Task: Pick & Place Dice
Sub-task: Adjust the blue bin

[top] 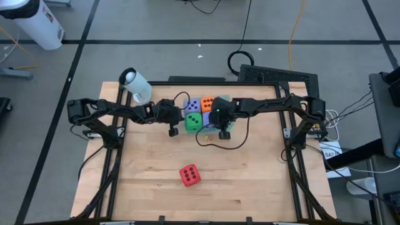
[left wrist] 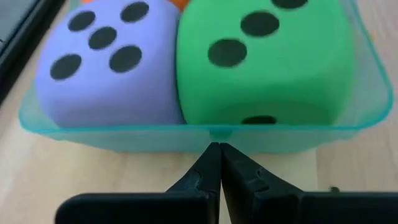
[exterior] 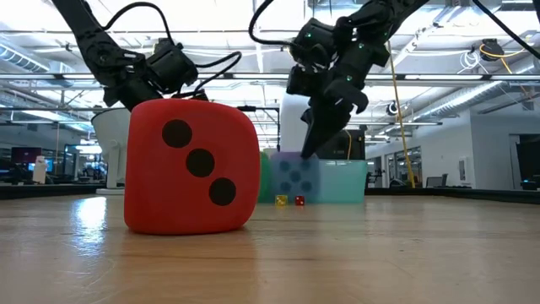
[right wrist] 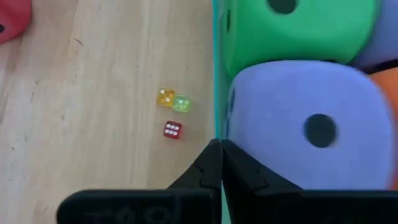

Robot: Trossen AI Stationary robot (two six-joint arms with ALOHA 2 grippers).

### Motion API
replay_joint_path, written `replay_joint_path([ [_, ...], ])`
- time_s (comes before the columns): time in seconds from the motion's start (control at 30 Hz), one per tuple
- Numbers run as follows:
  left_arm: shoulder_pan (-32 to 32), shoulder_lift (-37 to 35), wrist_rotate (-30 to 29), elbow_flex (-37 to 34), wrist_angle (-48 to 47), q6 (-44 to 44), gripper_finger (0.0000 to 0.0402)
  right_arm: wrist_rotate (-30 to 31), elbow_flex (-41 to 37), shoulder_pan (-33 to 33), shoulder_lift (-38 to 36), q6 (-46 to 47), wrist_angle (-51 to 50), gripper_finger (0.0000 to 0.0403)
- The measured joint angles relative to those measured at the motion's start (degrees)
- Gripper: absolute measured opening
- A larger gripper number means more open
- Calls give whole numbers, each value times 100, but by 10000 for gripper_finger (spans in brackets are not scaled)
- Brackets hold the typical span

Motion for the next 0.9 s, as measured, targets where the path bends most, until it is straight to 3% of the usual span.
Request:
replay_joint_path([
  [0.33, 6, -2, -531, 0, -70, 27, 19, 1, -2, 52, -79, -50, -19, 0],
  [0.6, 3, -2, -588, 0, -213, 97, 19, 41, -6, 231, -354, -161, -207, 0],
  [0.9, 8, -2, -690, 0, -276, 99, 19, 1836, -4, 321, -1139, 334, -1391, 0],
])
